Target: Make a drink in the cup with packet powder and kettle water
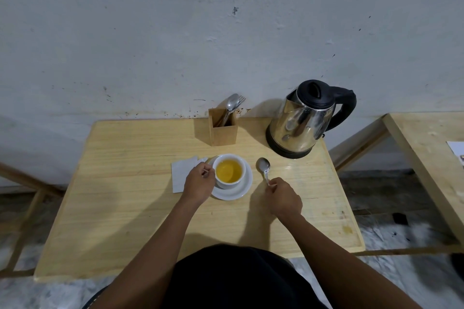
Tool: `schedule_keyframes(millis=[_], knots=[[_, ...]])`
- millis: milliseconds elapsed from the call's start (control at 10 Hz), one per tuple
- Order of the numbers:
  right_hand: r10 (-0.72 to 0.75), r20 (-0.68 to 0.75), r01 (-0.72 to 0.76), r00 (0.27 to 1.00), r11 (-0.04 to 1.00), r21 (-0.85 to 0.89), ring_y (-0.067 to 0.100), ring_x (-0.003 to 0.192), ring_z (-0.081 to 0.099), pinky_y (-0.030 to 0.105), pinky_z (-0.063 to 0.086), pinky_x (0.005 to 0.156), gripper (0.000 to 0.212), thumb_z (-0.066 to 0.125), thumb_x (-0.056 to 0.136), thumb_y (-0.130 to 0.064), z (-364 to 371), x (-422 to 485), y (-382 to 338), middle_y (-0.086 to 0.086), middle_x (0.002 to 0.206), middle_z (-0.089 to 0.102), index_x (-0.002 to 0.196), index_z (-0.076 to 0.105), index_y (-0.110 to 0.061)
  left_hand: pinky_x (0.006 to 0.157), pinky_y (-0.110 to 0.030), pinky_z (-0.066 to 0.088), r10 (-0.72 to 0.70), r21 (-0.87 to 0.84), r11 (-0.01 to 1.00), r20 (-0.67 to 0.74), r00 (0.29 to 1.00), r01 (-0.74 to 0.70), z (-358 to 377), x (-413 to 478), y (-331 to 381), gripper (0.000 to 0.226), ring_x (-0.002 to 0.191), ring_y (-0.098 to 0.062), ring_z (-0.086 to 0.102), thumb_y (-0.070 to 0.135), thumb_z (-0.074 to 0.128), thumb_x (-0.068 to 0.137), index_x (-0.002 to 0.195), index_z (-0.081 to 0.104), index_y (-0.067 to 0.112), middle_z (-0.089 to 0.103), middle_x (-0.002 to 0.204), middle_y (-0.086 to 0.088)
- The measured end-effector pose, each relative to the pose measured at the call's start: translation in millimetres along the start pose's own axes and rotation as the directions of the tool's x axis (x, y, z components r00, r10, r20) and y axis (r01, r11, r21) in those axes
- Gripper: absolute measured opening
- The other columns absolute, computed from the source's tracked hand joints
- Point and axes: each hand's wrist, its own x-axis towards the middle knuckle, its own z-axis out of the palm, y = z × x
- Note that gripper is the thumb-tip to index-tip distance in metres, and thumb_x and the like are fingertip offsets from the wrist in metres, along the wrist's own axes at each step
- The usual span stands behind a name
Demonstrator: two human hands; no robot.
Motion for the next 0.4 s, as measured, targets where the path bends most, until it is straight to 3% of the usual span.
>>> schedule_keyframes(millis=[200, 300, 400], knots=[[0.012, 0.061, -0.014, 0.998, 1.000, 0.027, 0.019, 0.095, 0.064, 0.029, 0.044, 0.072, 0.029, 0.046, 0.093, -0.034, -6, 0, 0, -0.006, 0.111, 0.066, 0.118, 0.058, -0.027, 0.058, -0.022, 0.039, -0.015, 0.006, 1.000, -0.008, 1.000, 0.015, 0, 1, -1, 0.020, 0.073, -0.011, 0.054, 0.022, 0.050, 0.095, 0.095, 0.063, 0.008, 0.063, 0.089, -0.002], [0.007, 0.069, -0.009, 0.998, 0.999, 0.032, 0.019, 0.098, 0.064, 0.029, 0.044, 0.073, 0.031, 0.047, 0.093, -0.036, -10, -1, -2, -0.005, 0.113, 0.066, 0.121, 0.058, -0.027, 0.062, -0.022, 0.040, -0.013, 0.023, 1.000, 0.002, 1.000, 0.013, -4, 1, 0, 0.020, 0.084, -0.015, 0.058, 0.023, 0.053, 0.094, 0.100, 0.066, 0.010, 0.065, 0.099, -0.003], [-0.062, 0.016, 0.061, 0.998, 0.994, 0.087, 0.018, 0.098, 0.064, 0.031, 0.047, 0.077, 0.029, 0.049, 0.092, -0.039, -20, 5, -12, -0.006, 0.113, 0.065, 0.118, 0.059, -0.028, 0.063, -0.026, 0.041, 0.004, 0.042, 0.999, -0.035, 0.999, -0.003, -12, 4, 8, 0.020, 0.081, -0.019, 0.059, 0.025, 0.055, 0.092, 0.098, 0.067, 0.010, 0.064, 0.096, -0.004]])
